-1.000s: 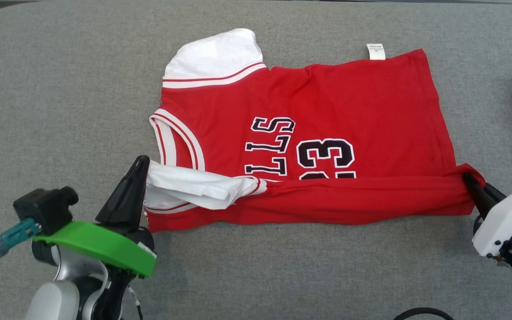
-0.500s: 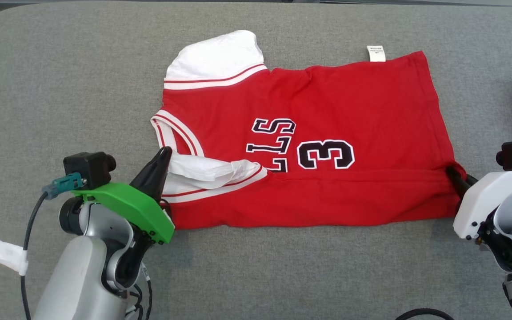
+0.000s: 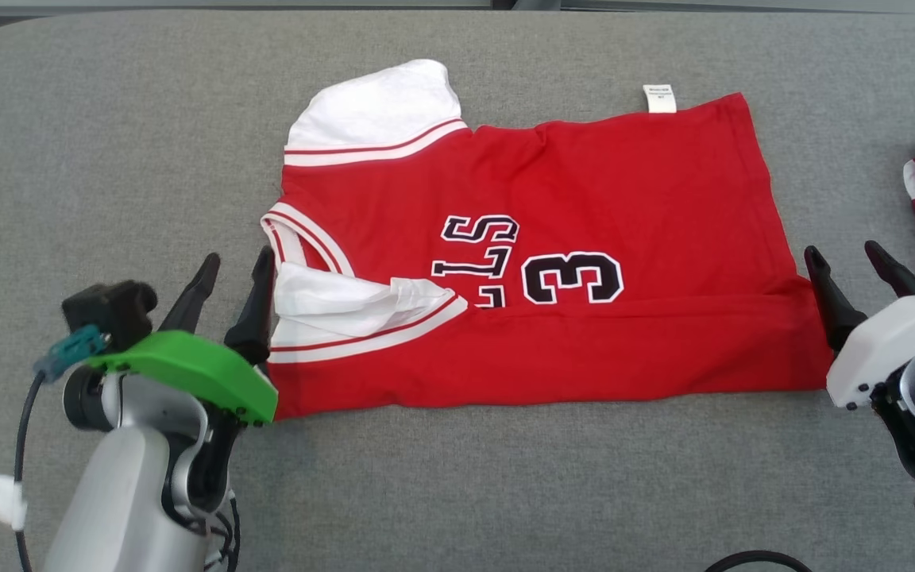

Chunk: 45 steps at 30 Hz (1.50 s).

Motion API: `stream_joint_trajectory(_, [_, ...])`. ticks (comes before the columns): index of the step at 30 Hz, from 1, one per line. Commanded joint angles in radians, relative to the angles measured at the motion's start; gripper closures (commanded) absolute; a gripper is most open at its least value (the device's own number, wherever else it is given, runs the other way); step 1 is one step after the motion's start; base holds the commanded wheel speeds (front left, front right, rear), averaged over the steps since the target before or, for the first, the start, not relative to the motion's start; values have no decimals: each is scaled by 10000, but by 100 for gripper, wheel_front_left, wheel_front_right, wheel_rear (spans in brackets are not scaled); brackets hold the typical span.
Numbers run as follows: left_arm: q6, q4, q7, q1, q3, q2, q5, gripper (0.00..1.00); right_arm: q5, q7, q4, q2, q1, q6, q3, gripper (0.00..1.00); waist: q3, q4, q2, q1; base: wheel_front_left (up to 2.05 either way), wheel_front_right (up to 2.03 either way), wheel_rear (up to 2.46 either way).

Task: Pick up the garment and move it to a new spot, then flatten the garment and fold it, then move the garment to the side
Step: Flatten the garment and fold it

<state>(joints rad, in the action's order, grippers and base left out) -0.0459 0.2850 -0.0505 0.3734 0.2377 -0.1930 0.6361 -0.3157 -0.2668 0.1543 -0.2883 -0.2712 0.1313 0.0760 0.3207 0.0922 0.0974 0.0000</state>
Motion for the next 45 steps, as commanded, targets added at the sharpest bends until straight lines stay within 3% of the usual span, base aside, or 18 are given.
stream_joint_trajectory(1, [133,-373,349,-642,-126,46,59,0,241,388,-294,-78,436,-13,82,0,-145,-83,1,0,0,0,0])
stream_joint_trajectory(6, [575,-1905,1014,-2494,-403,-42,13,0,943,1221,-1309,-20,1610,-13,159,0,-291,-168,1,0,0,0,0])
stream_joint_trajectory(11, [715,-2620,513,-3722,-131,-120,127,0,1326,1107,-1409,112,2326,-15,-176,0,-20,-165,1,0,0,0,0])
stream_joint_trajectory(19, [602,-2275,-238,-3207,263,-163,236,0,1621,851,-388,89,1988,-13,-472,0,384,8,1,0,0,0,0])
stream_joint_trajectory(33, [98,-919,-1035,-2493,488,-234,773,0,1070,492,1224,204,1250,-18,-621,0,594,4,1,0,0,0,0])
stream_joint_trajectory(34, [50,-864,-1064,-2482,504,-224,812,3,974,403,1321,206,1254,-18,-676,0,583,5,1,0,0,0,0])
stream_joint_trajectory(35, [3,-815,-1085,-2474,538,-213,852,66,869,332,1409,210,1248,-18,-719,0,570,6,1,0,0,0,0])
stream_joint_trajectory(36, [-81,-759,-1101,-2468,577,-200,933,100,729,249,1490,210,1253,-18,-785,53,558,10,1,0,0,0,0])
stream_joint_trajectory(38, [-229,-637,-1226,-2473,645,-215,1044,100,306,97,1617,205,1274,-13,-952,100,519,19,1,0,0,0,0])
stream_joint_trajectory(45, [-405,-1123,-1780,-2791,479,-910,1416,100,-1009,-489,1186,-504,1606,-19,-1238,100,106,-23,1,0,0,0,0])
